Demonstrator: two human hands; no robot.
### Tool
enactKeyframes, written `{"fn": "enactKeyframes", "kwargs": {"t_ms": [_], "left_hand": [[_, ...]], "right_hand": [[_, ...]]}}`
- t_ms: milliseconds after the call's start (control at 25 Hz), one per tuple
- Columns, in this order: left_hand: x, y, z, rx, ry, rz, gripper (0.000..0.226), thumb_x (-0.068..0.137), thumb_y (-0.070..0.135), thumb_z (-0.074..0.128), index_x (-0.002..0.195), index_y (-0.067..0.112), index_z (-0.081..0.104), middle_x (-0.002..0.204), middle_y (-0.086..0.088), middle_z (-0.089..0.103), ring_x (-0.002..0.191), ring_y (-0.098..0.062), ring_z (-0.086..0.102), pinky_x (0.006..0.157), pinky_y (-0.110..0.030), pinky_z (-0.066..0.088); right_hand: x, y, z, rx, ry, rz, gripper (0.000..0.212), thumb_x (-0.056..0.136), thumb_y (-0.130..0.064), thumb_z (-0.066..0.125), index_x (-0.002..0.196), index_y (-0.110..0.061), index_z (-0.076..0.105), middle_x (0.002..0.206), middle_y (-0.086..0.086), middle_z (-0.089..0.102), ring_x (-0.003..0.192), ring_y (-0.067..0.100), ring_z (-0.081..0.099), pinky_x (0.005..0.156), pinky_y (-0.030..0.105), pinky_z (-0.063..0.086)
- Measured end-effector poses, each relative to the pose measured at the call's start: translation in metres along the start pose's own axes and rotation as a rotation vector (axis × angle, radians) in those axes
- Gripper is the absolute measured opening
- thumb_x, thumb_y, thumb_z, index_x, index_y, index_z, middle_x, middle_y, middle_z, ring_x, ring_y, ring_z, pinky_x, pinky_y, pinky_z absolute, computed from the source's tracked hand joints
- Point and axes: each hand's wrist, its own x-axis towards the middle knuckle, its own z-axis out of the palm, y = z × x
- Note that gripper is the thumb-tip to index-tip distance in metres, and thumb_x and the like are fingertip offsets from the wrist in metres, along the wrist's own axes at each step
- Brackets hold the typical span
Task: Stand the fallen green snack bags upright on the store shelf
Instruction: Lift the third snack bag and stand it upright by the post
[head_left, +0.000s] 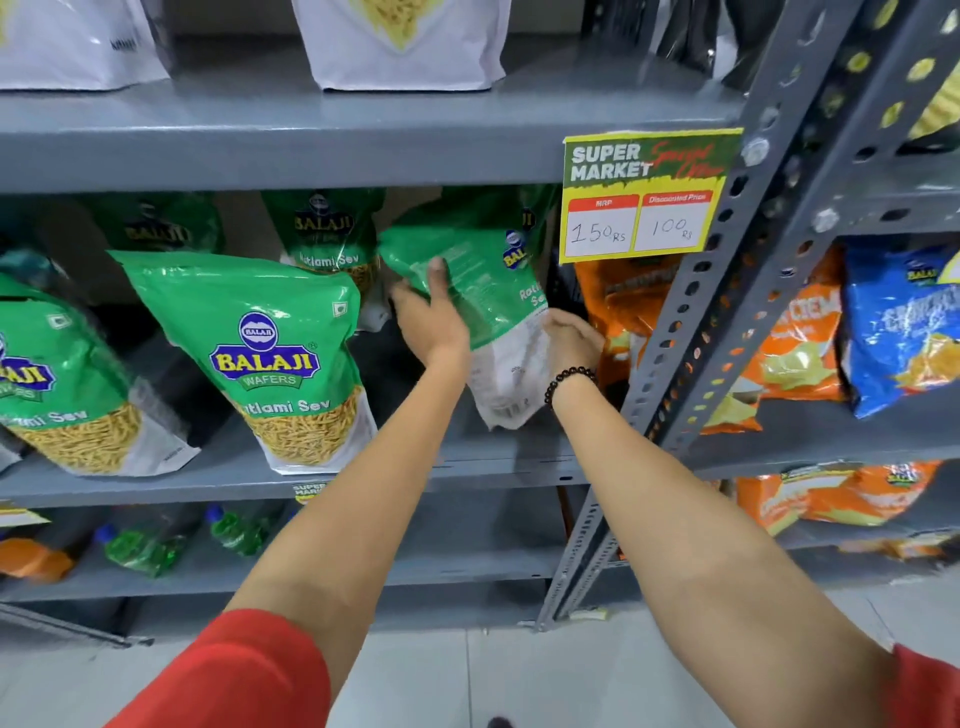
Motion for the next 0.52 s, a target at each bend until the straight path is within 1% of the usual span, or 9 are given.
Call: {"fn": "enactKeyframes", "kwargs": {"t_ms": [80,120,160,200,240,320,360,440,520], "left_hand": [[0.003,-0.001,-0.003,0.017,-0.094,0.107,0.044,0.094,0.037,0.049,0.12,0.002,0.047,0.124,-0.017,0.057,0.111,-0.022,0.052,0.088,-0.026,0.034],[0.005,-0.005,-0.006,0.0,-0.13,0.101,0.039,0.095,0.037,0.047,0.115,0.004,0.051,0.117,-0.015,0.058,0.105,-0.02,0.052,0.086,-0.026,0.034],[0.008,-0.008,-0.009,-0.036,-0.163,0.058,0.037,0.096,0.038,0.043,0.109,0.005,0.054,0.112,-0.013,0.059,0.101,-0.02,0.052,0.083,-0.028,0.035],[0.012,-0.012,-0.011,-0.096,-0.195,-0.025,0.04,0.097,0.041,0.039,0.109,0.007,0.057,0.111,-0.012,0.06,0.101,-0.021,0.054,0.083,-0.03,0.037],[0.016,-0.013,-0.012,-0.177,-0.237,-0.144,0.046,0.096,0.046,0.035,0.117,0.011,0.057,0.12,-0.011,0.059,0.109,-0.023,0.054,0.09,-0.031,0.039],[0.023,-0.018,-0.012,-0.249,-0.339,-0.356,0.068,0.092,0.059,0.028,0.143,0.014,0.035,0.149,-0.007,0.04,0.137,-0.024,0.037,0.114,-0.036,0.028],[0.024,-0.021,-0.011,-0.201,-0.403,-0.384,0.073,0.091,0.062,0.025,0.147,0.015,0.028,0.153,-0.006,0.034,0.141,-0.024,0.032,0.118,-0.038,0.024],[0.019,-0.028,-0.011,-0.054,-0.449,-0.359,0.074,0.092,0.063,0.02,0.143,0.012,0.037,0.146,-0.007,0.044,0.134,-0.025,0.042,0.113,-0.037,0.031],[0.013,-0.035,-0.015,0.102,-0.333,-0.295,0.076,0.091,0.064,0.018,0.128,0.006,0.053,0.124,-0.007,0.057,0.116,-0.027,0.053,0.103,-0.038,0.04]], "right_hand": [[-0.003,0.002,-0.002,0.088,0.021,0.087,0.03,0.087,0.01,0.044,0.109,0.016,0.064,0.084,0.006,0.073,0.066,0.011,0.067,0.064,0.016,0.052],[-0.003,0.004,-0.004,0.064,-0.014,0.098,0.03,0.087,0.011,0.043,0.11,0.017,0.062,0.088,0.009,0.074,0.078,0.015,0.071,0.075,0.024,0.052],[-0.005,0.007,-0.006,-0.038,-0.03,0.114,0.029,0.089,0.009,0.042,0.109,0.014,0.062,0.098,0.012,0.073,0.095,0.021,0.07,0.083,0.027,0.048],[-0.009,0.01,-0.008,-0.177,0.006,0.116,0.026,0.09,0.005,0.043,0.105,0.006,0.065,0.106,0.009,0.07,0.107,0.024,0.065,0.082,0.026,0.045],[-0.015,0.013,-0.011,-0.299,0.062,0.098,0.027,0.09,0.002,0.045,0.107,-0.001,0.066,0.114,0.01,0.069,0.111,0.027,0.063,0.08,0.025,0.045],[-0.029,0.018,-0.01,-0.356,0.08,0.031,0.028,0.089,-0.002,0.048,0.111,-0.001,0.064,0.118,0.014,0.067,0.113,0.03,0.062,0.082,0.025,0.047],[-0.034,0.02,-0.006,-0.352,0.049,-0.015,0.029,0.087,-0.001,0.049,0.113,0.0,0.062,0.116,0.016,0.067,0.112,0.031,0.061,0.083,0.027,0.047],[-0.04,0.02,-0.003,-0.41,-0.137,-0.078,0.042,0.081,0.002,0.055,0.122,-0.001,0.054,0.114,0.014,0.063,0.111,0.029,0.06,0.081,0.026,0.045],[-0.041,0.018,-0.005,-0.5,-0.359,-0.076,0.068,0.077,0.001,0.064,0.139,-0.007,0.038,0.133,0.013,0.052,0.114,0.026,0.054,0.082,0.026,0.043]]}}
